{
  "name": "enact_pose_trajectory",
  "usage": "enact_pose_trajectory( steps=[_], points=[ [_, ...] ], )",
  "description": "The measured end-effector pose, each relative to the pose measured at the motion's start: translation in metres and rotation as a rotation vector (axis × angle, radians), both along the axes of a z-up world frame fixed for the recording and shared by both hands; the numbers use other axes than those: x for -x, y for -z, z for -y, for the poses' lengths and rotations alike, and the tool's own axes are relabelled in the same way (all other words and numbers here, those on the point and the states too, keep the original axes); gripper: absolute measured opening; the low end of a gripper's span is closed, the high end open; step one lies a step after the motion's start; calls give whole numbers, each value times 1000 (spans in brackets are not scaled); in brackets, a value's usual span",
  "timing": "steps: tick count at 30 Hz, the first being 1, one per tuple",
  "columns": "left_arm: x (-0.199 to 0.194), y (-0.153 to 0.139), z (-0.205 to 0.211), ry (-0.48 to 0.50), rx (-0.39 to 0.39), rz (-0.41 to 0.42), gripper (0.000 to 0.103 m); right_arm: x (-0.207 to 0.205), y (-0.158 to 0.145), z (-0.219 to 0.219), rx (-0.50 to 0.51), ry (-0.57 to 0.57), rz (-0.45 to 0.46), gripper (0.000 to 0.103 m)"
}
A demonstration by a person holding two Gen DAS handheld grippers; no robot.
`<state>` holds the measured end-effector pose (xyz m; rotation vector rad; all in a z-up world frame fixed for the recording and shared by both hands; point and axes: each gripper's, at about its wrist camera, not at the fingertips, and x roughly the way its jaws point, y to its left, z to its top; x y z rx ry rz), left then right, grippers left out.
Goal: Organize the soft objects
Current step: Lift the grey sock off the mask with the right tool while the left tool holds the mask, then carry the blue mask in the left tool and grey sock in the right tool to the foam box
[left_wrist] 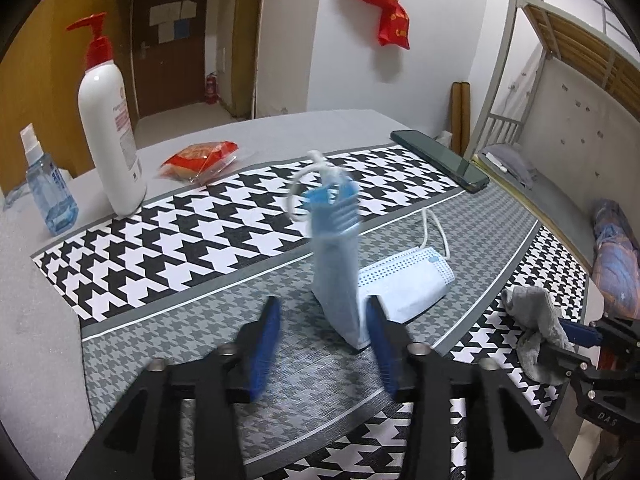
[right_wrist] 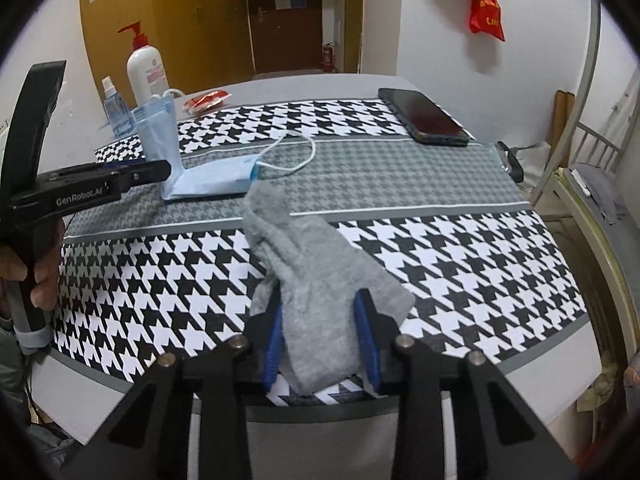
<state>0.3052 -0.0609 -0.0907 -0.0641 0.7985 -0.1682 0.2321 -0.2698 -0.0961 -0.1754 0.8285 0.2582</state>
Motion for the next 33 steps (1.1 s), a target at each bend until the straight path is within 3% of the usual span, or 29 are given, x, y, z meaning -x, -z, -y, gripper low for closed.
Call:
enact_pose_trajectory(
  steps=[9, 10, 13, 17, 19, 21, 23, 33],
  points=[
    [-9, 5, -1, 4, 42, -16, 56, 6, 1, 5, 2, 8, 21, 33],
    [-10, 5, 0, 8, 44, -21, 52, 7, 2, 5, -1, 9, 25, 33],
    [-13, 7, 1, 12, 49, -35, 22, 9, 2, 8, -16, 8, 30, 33],
    [-15, 9, 3, 12, 55, -33, 9, 13, 3, 7, -1, 6, 41, 33],
    [-14, 8, 4, 27, 62, -24, 7, 13, 2, 8, -7, 11, 42, 32],
    [-11, 6, 5, 33, 59, -9, 7, 12, 2, 9, -8, 20, 42, 21],
    [-7, 3, 5, 41, 60, 6, 7, 9, 0, 10, -30, 13, 33, 18],
    [13, -30, -9, 31, 104, 101, 7, 9, -38, 15, -85, 78, 139, 18]
  ],
)
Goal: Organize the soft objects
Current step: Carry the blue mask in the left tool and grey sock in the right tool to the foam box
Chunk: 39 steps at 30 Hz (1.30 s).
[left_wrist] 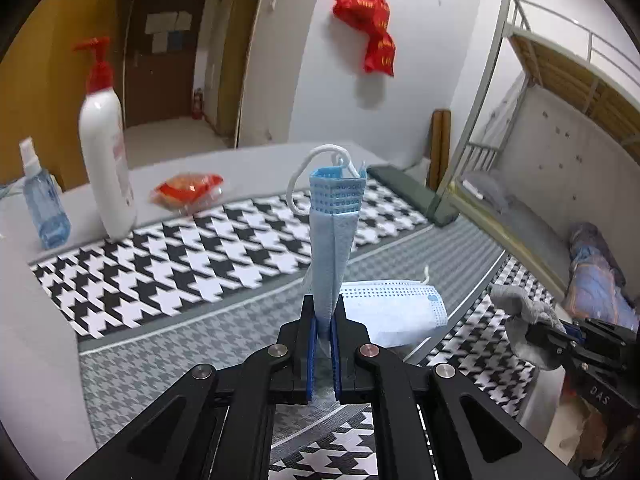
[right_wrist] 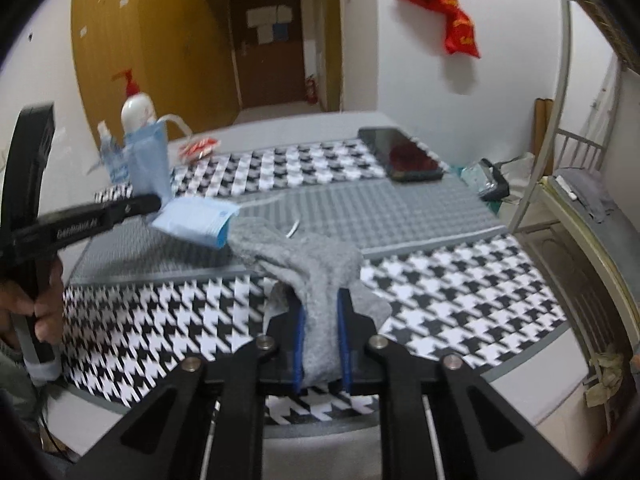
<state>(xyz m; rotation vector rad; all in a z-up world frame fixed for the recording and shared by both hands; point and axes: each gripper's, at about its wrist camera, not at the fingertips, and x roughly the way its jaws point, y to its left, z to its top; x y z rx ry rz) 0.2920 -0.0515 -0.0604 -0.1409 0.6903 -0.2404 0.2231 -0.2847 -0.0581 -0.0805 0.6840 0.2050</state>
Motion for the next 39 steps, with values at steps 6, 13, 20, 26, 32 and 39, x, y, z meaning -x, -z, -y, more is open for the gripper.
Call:
enact_pose_trajectory(
  steps=[6, 13, 20, 26, 32, 39],
  points=[
    [19, -23, -2, 11, 14, 49, 7, 10, -14, 4, -47, 42, 42, 18],
    [45, -43, -5, 15, -6, 109, 7, 23, -24, -10, -46, 37, 74, 18],
    [66, -61, -11, -15, -70, 157, 7, 41, -38, -16, -56, 63, 134, 18],
    [81, -73, -17, -2, -77, 196, 7, 52, -47, -20, -84, 72, 171, 18],
    [93, -81, -24, -2, -61, 216, 7, 59, -52, -24, -91, 68, 182, 18],
    [104, -92, -24, 0, -65, 249, 7, 66, -57, -26, -90, 60, 203, 18]
  ],
)
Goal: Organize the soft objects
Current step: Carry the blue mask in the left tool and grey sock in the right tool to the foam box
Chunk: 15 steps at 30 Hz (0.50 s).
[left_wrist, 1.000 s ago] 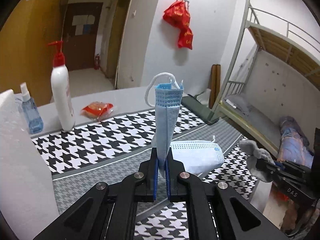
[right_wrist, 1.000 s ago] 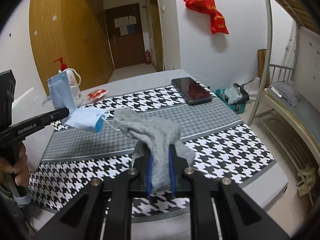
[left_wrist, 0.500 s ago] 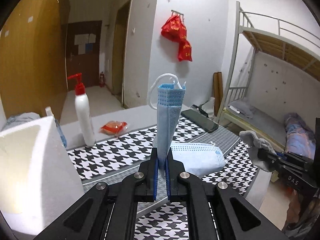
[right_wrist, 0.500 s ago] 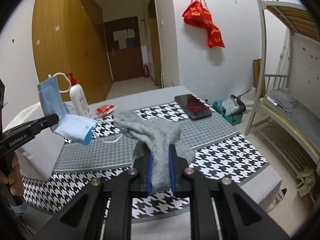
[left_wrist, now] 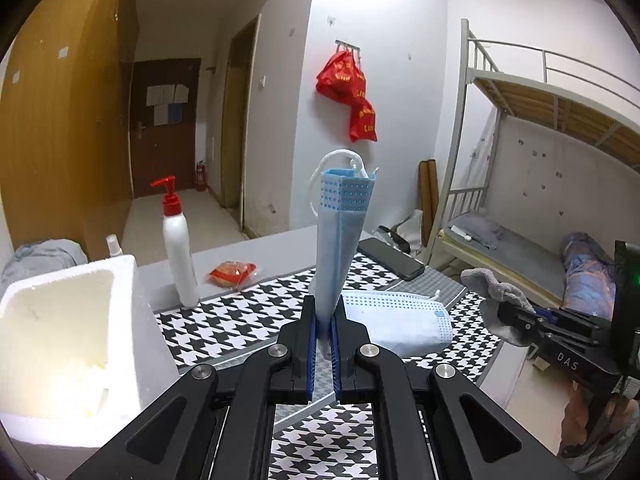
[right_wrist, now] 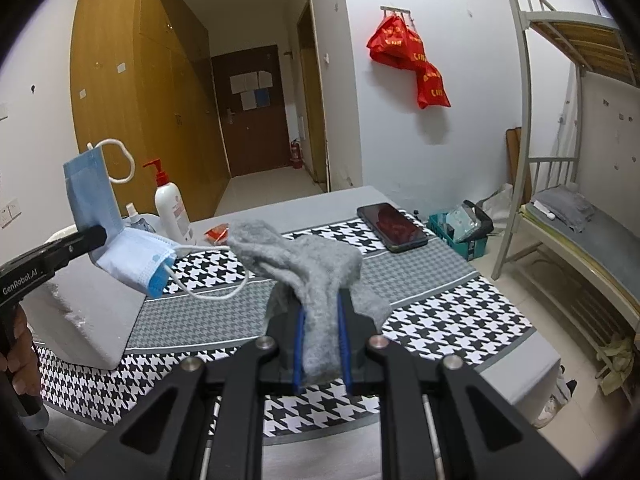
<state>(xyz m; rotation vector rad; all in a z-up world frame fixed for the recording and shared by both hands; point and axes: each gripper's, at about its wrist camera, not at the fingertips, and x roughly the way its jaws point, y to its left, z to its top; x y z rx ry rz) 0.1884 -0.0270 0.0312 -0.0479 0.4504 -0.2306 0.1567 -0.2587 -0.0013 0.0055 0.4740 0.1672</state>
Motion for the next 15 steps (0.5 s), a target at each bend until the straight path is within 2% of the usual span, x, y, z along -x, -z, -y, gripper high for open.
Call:
enact_pose_trajectory(
  steps=[15],
  points=[
    [16, -19, -13, -52, -31, 77, 7, 4, -21, -22, 3, -70, 63, 18]
  ],
)
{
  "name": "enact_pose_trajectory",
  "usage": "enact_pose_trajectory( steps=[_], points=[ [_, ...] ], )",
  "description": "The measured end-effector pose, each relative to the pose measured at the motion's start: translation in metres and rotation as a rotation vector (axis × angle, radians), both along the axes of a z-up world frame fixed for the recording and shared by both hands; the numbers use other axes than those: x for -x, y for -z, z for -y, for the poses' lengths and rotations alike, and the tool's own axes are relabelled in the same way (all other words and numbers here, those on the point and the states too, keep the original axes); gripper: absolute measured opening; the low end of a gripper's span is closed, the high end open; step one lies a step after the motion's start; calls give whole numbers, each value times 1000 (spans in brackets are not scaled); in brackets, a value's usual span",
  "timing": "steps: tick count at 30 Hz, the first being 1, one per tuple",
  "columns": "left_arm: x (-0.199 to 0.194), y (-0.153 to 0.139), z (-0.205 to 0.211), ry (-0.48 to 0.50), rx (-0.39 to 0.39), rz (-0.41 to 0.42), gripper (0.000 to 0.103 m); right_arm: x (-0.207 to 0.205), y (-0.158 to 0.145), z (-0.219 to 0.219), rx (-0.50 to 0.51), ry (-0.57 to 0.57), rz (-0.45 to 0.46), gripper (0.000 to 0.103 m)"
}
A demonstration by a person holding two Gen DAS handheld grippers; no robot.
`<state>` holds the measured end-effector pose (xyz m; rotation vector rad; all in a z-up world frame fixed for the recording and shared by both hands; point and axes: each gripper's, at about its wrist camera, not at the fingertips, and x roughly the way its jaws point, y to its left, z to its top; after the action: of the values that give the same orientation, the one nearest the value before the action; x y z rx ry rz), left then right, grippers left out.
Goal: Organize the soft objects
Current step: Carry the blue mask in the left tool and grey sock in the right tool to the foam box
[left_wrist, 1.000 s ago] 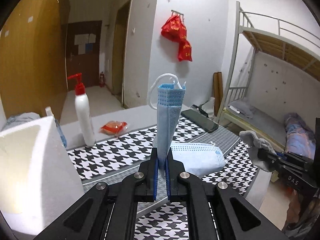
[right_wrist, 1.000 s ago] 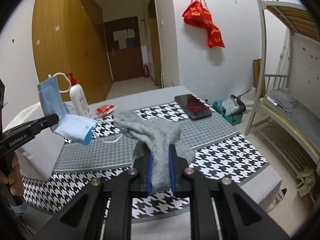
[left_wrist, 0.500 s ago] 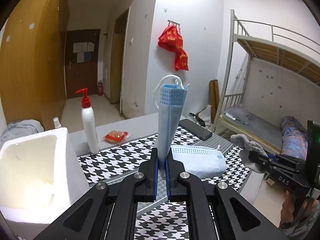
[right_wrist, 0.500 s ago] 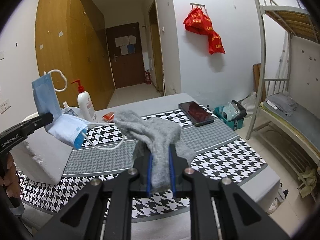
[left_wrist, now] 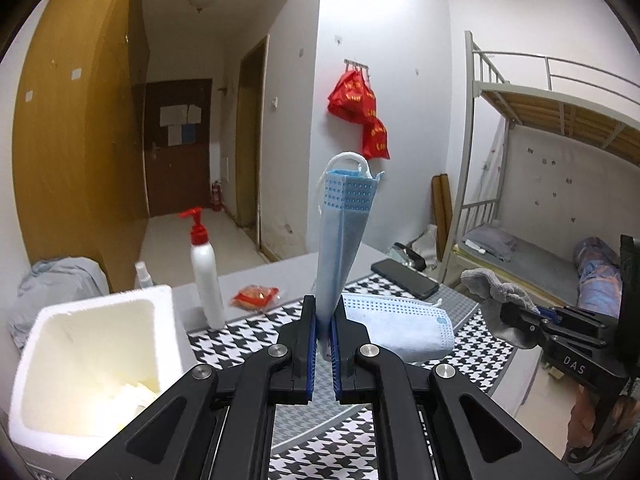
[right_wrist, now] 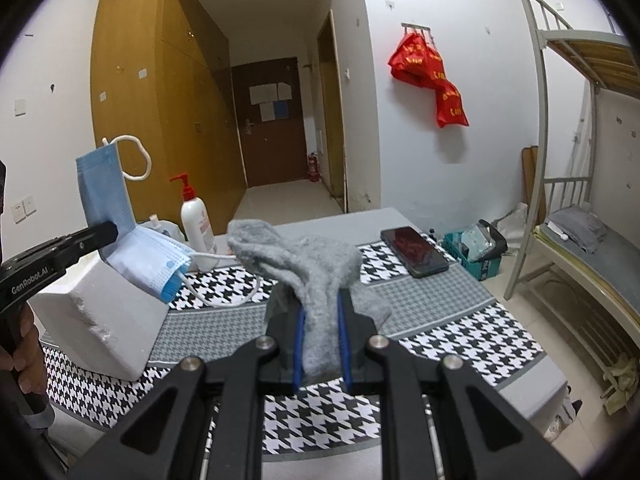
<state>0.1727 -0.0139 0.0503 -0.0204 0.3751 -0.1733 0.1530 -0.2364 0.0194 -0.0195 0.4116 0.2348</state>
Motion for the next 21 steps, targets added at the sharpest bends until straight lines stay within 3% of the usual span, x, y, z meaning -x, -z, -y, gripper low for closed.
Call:
enact_pose_trajectory(
  steps=[21],
  points=[
    [26, -18, -40, -169, -24, 63, 7, -11, -19, -51, -2, -151, 40, 18]
  ],
)
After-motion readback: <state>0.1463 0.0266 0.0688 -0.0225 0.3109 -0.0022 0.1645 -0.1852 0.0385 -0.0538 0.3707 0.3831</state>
